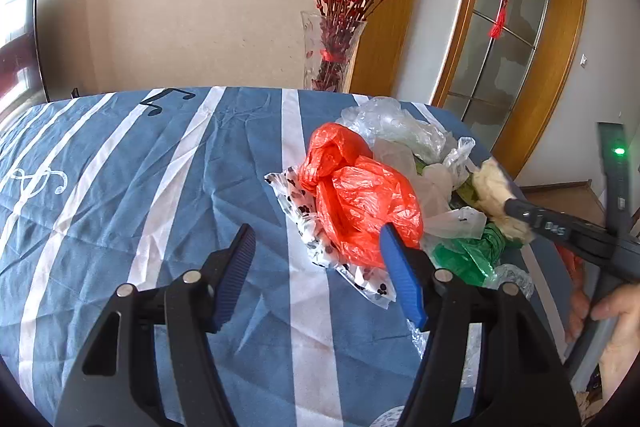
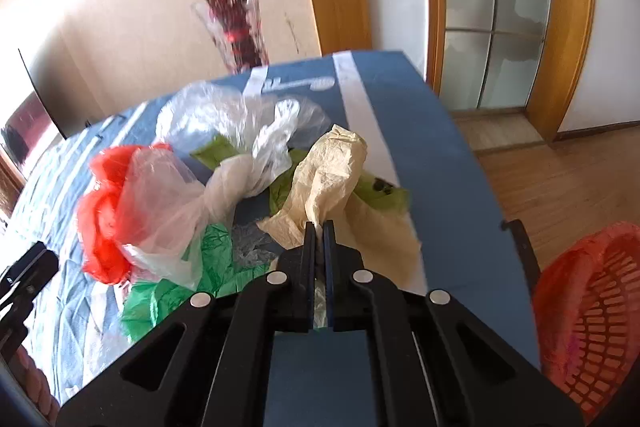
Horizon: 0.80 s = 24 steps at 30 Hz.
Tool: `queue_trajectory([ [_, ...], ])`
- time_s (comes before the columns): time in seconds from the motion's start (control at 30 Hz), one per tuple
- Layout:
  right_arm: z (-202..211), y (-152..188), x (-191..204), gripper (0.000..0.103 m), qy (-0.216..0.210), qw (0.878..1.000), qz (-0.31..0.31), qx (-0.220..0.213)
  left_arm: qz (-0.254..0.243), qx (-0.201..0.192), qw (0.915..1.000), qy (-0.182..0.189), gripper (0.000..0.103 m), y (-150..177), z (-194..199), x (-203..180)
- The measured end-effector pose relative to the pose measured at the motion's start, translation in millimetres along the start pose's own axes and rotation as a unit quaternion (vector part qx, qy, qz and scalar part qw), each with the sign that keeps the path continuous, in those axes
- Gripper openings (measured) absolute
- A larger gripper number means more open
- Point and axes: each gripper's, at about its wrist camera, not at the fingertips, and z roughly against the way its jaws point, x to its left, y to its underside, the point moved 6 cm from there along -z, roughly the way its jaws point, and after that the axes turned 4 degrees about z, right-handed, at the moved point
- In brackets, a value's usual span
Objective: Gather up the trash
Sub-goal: 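Move both grippers back to the table and grasp the beige bag with the right gripper, then grasp a red bag from the pile with the left gripper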
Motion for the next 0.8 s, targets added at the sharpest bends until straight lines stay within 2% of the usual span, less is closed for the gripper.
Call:
queue_trajectory([
  [0.23, 38.8, -1.1, -18.5, 0.004, 0.013, 0.999, -0.005, -0.043, -0.001, 0.01, 0.9999, 0.01, 0.061, -2.8, -10.8, -15.3],
  [0.33, 46.3, 0.7, -22.7, 0.004, 0.02, 0.999, 0.002, -0.045, 0.005, 0.017, 0.9997, 0.018, 0.056, -8.4, -18.6, -24.3],
  [0.5, 47.6, 5.1, -25.3, 0.004, 0.025, 0.999, 0.007, -0.041, 0.01, 0.025, 0.9993, 0.025, 0.054, -17.4, -29.6, -39.8],
  [0.57, 46.6, 7.5, -26.3, 0.004, 0.025, 0.999, 0.007, -0.037, 0.014, 0.024, 0.9987, 0.043, 0.052, -20.0, -29.8, -47.0],
  [0.6, 46.3, 8.4, -26.5, 0.004, 0.026, 0.999, 0.009, -0.036, 0.008, 0.018, 0.9992, 0.035, 0.052, -21.1, -29.6, -48.2],
  [0.63, 46.2, 9.3, -26.9, 0.004, 0.027, 0.999, 0.01, -0.034, -0.01, 0.01, 0.9999, 0.0, 0.052, -22.9, -31.7, -49.5],
  [0.67, 45.4, 9.7, -27.3, 0.004, 0.027, 0.999, 0.01, -0.033, -0.015, 0.013, 0.9998, -0.01, 0.05, -22.9, -34.5, -49.4],
  [0.77, 45.5, 12.0, -27.1, 0.004, 0.026, 0.999, 0.01, -0.03, -0.002, 0.048, 0.9988, -0.005, 0.039, -18.1, -50.6, -44.6],
  [0.8, 46.0, 12.6, -26.9, 0.004, 0.026, 0.999, 0.011, -0.029, -0.001, 0.055, 0.9985, -0.008, 0.029, -16.7, -54.8, -42.1],
])
